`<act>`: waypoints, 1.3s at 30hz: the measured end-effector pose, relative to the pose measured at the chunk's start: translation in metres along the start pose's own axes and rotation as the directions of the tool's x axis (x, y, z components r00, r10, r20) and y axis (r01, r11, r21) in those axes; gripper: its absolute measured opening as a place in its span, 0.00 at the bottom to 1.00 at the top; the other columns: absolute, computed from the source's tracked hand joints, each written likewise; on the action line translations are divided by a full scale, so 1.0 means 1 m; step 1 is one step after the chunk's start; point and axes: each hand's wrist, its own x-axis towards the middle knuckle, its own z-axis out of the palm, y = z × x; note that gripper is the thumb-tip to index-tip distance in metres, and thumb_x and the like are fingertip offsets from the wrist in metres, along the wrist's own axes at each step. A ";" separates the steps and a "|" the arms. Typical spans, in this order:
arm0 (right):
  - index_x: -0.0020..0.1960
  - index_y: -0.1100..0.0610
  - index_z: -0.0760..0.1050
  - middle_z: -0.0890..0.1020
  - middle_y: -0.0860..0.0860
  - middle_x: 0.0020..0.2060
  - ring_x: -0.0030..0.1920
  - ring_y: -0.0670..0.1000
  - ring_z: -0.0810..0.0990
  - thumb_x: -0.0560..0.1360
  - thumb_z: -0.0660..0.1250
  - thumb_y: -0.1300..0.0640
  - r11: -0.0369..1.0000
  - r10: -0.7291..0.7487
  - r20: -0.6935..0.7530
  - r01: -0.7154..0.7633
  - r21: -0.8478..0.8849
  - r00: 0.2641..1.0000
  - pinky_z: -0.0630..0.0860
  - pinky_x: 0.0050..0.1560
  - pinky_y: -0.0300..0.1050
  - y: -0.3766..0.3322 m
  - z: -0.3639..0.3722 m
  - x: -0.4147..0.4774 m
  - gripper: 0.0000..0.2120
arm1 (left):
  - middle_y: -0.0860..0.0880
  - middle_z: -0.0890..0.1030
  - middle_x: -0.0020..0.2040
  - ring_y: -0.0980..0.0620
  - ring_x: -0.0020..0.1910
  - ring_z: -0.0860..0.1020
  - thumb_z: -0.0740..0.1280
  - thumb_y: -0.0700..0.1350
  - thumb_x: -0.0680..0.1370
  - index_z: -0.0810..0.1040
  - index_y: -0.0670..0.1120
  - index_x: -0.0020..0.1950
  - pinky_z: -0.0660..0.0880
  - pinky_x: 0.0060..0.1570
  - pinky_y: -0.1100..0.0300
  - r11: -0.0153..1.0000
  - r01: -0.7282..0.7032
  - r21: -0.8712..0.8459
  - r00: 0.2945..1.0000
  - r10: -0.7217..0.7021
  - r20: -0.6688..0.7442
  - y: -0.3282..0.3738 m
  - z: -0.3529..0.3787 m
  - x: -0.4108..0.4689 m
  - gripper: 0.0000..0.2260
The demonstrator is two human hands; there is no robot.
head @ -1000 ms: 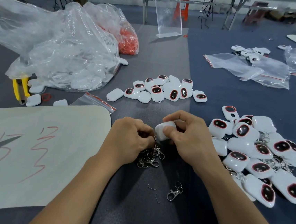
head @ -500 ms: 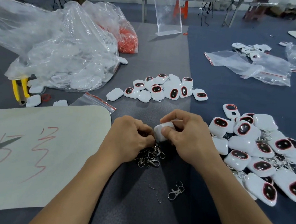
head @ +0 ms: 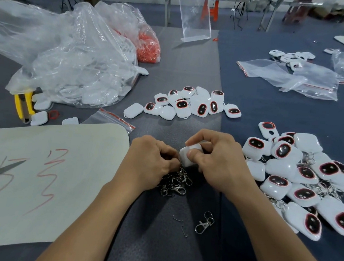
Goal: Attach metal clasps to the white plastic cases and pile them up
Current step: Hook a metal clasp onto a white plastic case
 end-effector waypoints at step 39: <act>0.41 0.46 0.83 0.84 0.50 0.39 0.36 0.44 0.78 0.73 0.75 0.58 0.995 0.098 0.030 -0.098 -0.012 0.995 0.68 0.28 0.28 -0.005 0.001 0.002 0.06 | 0.54 0.80 0.26 0.61 0.23 0.72 0.75 0.51 0.64 0.84 0.63 0.37 0.72 0.24 0.63 0.999 0.039 -0.001 0.998 -0.039 -0.057 0.007 0.003 -0.003 0.06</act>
